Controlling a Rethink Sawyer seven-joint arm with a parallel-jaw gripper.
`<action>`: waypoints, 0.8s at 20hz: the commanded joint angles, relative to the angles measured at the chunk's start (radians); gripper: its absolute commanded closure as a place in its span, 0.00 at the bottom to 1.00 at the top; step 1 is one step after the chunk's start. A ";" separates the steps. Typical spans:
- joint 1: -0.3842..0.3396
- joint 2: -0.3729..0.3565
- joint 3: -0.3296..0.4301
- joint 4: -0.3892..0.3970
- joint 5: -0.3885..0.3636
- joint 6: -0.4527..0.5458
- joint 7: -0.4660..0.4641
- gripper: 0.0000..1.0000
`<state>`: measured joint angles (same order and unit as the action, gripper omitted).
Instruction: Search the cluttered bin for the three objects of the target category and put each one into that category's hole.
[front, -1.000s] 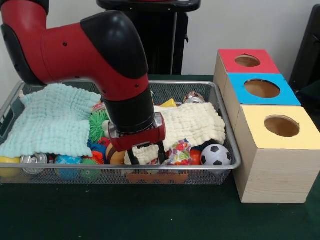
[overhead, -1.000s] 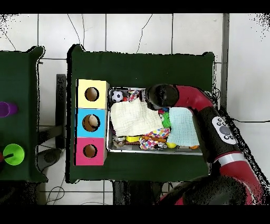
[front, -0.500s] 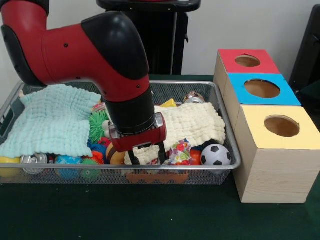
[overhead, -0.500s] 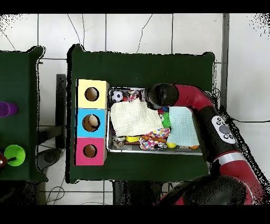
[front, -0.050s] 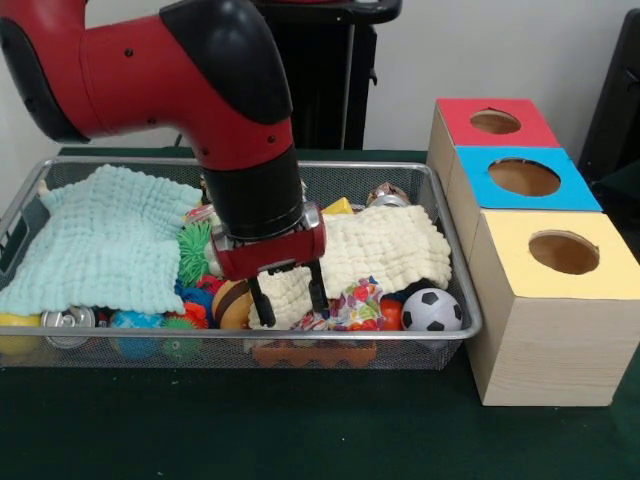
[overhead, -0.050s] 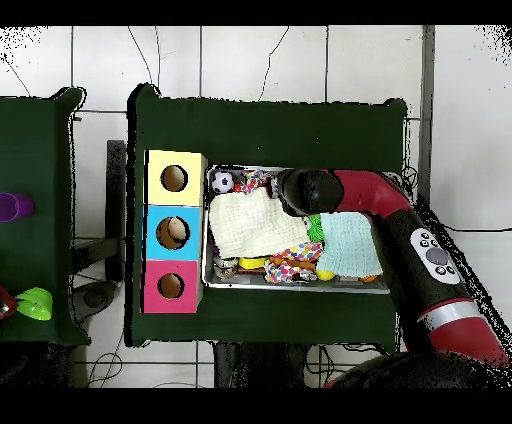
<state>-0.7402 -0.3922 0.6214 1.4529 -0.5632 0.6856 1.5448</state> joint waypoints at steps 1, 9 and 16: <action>0.023 -0.097 -0.061 0.151 -0.004 0.006 0.061 0.00; 0.110 -0.225 -0.165 0.260 0.064 -0.007 0.236 0.00; 0.141 -0.234 -0.220 0.289 0.075 -0.091 0.235 0.00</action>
<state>-0.6127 -0.6049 0.4861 1.6455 -0.5134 0.6720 1.5458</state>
